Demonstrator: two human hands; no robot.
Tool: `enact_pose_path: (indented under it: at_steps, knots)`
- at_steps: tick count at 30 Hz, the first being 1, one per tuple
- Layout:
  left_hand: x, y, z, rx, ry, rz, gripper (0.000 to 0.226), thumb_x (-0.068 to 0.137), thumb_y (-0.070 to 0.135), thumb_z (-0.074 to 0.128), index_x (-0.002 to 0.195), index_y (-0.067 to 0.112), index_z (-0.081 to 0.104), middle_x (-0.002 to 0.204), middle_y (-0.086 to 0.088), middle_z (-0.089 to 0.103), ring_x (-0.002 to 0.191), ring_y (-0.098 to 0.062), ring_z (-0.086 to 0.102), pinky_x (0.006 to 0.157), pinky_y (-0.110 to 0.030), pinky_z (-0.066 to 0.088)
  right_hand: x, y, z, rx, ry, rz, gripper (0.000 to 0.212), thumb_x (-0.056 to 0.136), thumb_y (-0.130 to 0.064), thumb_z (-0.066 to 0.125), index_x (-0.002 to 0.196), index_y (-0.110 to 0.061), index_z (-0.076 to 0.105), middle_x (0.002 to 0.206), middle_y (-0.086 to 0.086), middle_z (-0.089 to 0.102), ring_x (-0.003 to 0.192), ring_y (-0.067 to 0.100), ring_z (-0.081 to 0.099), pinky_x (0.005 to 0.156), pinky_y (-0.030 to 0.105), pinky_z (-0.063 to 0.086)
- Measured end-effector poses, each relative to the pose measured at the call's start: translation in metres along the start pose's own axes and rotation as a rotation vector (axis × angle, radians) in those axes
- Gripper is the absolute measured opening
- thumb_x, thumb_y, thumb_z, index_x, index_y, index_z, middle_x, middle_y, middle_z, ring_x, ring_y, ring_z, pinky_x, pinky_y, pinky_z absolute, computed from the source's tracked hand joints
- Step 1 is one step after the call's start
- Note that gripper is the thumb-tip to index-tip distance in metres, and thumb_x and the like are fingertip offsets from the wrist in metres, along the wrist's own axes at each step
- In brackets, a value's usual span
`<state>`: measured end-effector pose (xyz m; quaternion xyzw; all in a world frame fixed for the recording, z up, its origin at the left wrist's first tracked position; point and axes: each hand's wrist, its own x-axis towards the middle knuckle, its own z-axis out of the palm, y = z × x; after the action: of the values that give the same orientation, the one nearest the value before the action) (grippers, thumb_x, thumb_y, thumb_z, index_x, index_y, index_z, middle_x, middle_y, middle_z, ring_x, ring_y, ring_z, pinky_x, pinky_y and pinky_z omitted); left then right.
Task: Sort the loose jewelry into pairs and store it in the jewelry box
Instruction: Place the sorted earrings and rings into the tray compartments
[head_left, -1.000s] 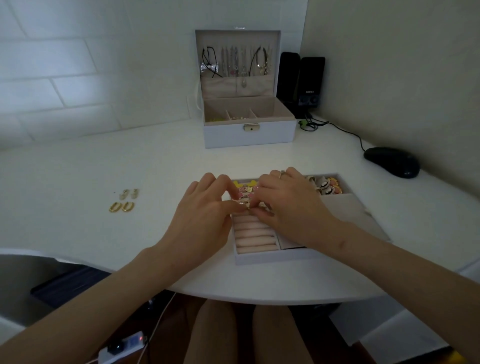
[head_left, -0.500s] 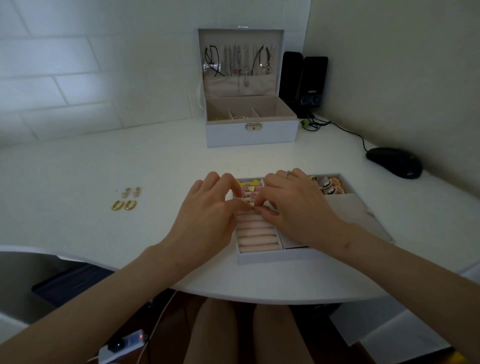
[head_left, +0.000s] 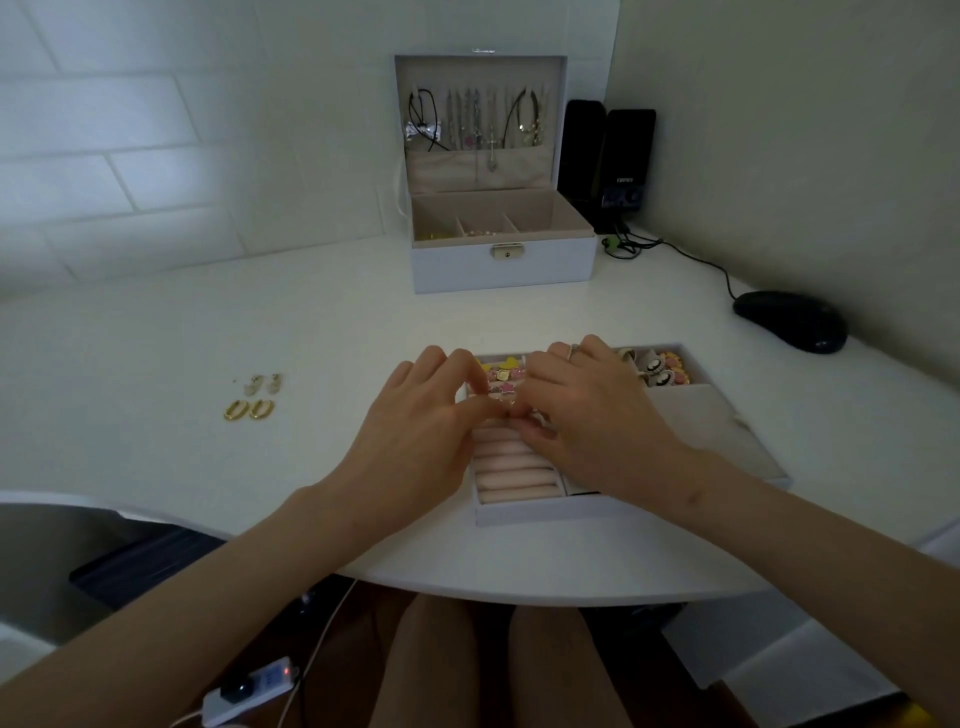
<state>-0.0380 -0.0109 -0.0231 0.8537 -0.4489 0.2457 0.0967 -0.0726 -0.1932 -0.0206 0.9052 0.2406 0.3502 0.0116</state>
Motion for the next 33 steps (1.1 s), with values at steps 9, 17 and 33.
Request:
enact_pose_path:
  at_steps: [9,17,33]
  knots:
    - [0.000,-0.004,-0.003,0.029,-0.011,0.044,0.045,0.078,0.014,0.036,0.106,0.027,0.069,0.099,-0.003,0.059,0.083,-0.020,0.040,0.065,-0.028,0.025,-0.015,-0.001,-0.015,0.098,-0.116,-0.023,0.023,0.088,-0.027,0.053,0.079,-0.018,0.073,0.072,-0.001,0.056,0.064,0.019,0.050,0.064,0.035,0.040]
    - [-0.001,-0.005,-0.004,0.015,0.004,0.028,0.044,0.078,0.013,0.037,0.105,0.026,0.069,0.100,-0.003,0.059,0.082,-0.019,0.041,0.066,-0.029,0.032,-0.016,-0.003,-0.016,0.124,-0.148,0.013,0.032,0.091,-0.033,0.044,0.093,-0.023,0.075,0.072,-0.002,0.053,0.063,0.018,0.048,0.063,0.031,0.031]
    - [-0.001,-0.002,-0.006,0.063,-0.029,0.077,0.043,0.079,0.014,0.034,0.102,0.022,0.069,0.101,-0.003,0.059,0.084,-0.020,0.040,0.066,-0.029,0.029,-0.017,0.008,-0.016,0.131,-0.162,0.191,0.037,0.085,-0.034,0.044,0.067,-0.018,0.072,0.065,-0.009,0.039,0.061,0.009,0.035,0.066,0.026,0.022]
